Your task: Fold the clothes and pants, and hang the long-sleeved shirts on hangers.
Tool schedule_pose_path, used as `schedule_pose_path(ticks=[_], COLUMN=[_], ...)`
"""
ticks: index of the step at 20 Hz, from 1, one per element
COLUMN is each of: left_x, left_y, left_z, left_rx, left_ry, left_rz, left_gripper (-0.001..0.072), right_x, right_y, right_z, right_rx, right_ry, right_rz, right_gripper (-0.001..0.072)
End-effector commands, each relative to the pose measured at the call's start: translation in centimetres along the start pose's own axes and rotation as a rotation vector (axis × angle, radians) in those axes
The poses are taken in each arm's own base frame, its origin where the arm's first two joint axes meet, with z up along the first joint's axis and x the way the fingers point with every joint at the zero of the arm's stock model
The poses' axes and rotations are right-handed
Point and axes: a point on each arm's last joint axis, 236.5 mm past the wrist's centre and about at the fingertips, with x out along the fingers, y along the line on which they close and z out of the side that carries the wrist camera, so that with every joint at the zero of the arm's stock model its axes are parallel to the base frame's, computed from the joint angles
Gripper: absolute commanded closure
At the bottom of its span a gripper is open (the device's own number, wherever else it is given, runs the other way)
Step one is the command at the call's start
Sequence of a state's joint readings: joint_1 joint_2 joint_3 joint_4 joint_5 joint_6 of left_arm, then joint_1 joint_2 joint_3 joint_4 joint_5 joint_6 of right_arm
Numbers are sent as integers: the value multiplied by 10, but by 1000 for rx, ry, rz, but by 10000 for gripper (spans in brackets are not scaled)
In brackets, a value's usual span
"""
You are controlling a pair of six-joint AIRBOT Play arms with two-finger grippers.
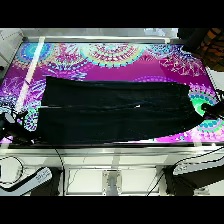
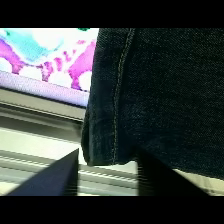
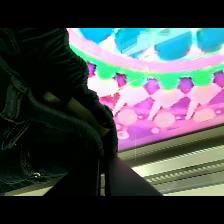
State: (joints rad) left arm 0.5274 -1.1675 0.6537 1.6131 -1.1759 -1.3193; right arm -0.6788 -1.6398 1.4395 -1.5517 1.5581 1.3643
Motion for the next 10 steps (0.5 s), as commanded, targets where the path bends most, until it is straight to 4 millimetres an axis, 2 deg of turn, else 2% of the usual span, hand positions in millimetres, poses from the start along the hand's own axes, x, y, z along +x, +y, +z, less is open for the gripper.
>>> schedule_pose_path(ticks=[1,2,3,8,10], left_x=[2,2,2,-3,-24], left_y=[0,1,1,8,23], left_z=[0,0,0,-4,-4], left_rx=[-4,-4,-4,-6,7], left_ry=[-6,-6,-5,10,12], left_rz=[2,3,4,33,93], left_gripper=[540,652,685,686,688], right_x=[0,0,0,-6,-16], right_y=[2,2,2,3,5], right_z=[-1,-2,-3,-8,-12], right_rx=[-10,-15,-20,-47,-49], right_ry=[2,6,13,16,0], right_rz=[6,9,10,11,10], right_gripper=[702,702,702,702,702])
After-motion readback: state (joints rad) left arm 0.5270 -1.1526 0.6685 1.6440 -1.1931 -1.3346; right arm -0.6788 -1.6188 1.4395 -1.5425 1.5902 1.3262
